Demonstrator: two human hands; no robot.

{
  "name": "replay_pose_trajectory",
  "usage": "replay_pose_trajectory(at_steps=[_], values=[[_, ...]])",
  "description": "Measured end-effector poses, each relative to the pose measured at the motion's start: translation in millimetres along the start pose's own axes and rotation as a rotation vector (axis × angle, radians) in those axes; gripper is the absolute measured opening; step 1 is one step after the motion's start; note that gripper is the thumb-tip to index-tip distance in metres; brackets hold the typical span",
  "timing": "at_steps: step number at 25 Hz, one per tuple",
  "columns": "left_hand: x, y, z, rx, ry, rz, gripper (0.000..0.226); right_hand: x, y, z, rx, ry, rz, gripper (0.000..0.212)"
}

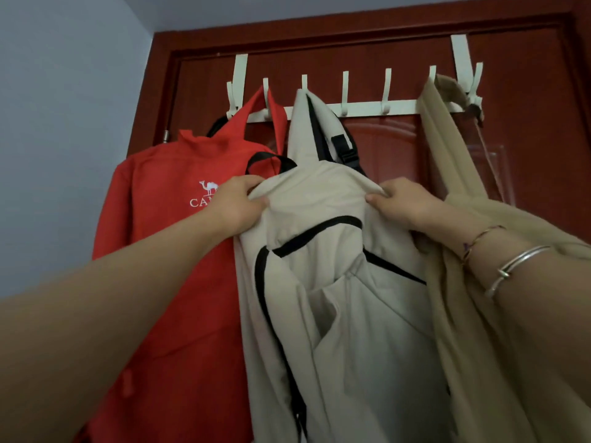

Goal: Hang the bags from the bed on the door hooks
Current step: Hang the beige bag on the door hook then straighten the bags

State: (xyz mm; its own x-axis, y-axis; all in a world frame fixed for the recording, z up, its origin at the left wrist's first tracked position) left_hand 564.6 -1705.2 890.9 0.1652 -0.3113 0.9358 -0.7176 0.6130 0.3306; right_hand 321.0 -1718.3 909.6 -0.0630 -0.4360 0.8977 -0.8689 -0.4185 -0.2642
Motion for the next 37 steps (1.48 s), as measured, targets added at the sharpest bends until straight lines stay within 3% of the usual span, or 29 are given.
replay_pose_trajectory(at_steps=[2, 4, 6, 7, 11, 14, 17, 20, 22, 24, 26, 28, 30, 34, 37], values=[[-2, 0, -7, -0.106, -0.041, -0.265, 0.048, 0, -2, -6, -0.023, -0.016, 0.022, 0.026], [-16, -2, -11, -0.120, -0.287, -0.551, 0.066, -3, -1, -7, -0.038, -0.038, 0.059, 0.021], [-28, -4, -12, -0.078, -0.447, -0.574, 0.066, -4, -1, -4, -0.062, -0.061, 0.090, 0.025], [-27, -4, -14, -0.044, -0.405, -0.522, 0.061, -5, 0, -3, -0.089, -0.075, 0.098, 0.028], [15, 18, -19, -0.066, 0.005, -0.153, 0.037, -5, 13, -2, -0.222, -0.144, 0.081, 0.031], [29, 1, -21, -0.093, 0.077, -0.199, 0.037, -19, 10, 19, -0.251, -0.226, 0.032, 0.036], [5, -44, -25, 0.047, -0.029, -0.329, 0.045, -35, -4, 45, -0.267, -0.214, -0.024, 0.036], [-11, -54, -36, 0.032, -0.057, -0.306, 0.052, -42, -20, 44, -0.326, -0.076, 0.015, 0.032], [-4, -47, -57, -0.042, 0.073, -0.225, 0.051, -40, -47, 34, -0.258, 0.131, -0.024, 0.031], [9, -48, -86, -0.082, 0.276, -0.171, 0.052, -35, -83, 25, -0.065, 0.305, -0.181, 0.040], [22, -65, -115, 0.181, 0.400, -0.139, 0.054, -25, -123, 17, 0.168, 0.373, -0.315, 0.049], [25, -92, -130, 0.361, 0.307, -0.247, 0.061, -10, -158, 18, 0.304, 0.328, -0.351, 0.047], [25, -113, -130, 0.184, 0.143, -0.316, 0.055, 6, -192, 36, 0.219, 0.213, -0.386, 0.042], [19, -111, -107, -0.214, -0.122, -0.175, 0.039, 16, -241, 85, -0.067, 0.145, -0.538, 0.043], [21, -113, -97, -0.411, -0.278, -0.202, 0.032, 23, -234, 108, -0.235, -0.028, -0.460, 0.046]])
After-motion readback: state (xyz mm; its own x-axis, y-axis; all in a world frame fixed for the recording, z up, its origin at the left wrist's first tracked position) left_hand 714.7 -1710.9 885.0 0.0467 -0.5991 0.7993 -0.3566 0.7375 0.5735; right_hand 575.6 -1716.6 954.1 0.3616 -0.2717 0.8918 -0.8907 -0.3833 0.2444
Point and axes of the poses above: each hand's wrist, its own x-axis towards the middle knuckle, its own z-axis out of the palm, y = z × x, the point moved 3 cm from there along x, towards the middle knuckle, and after that the axes turned 12 degrees about y, right-handed, at the moved point
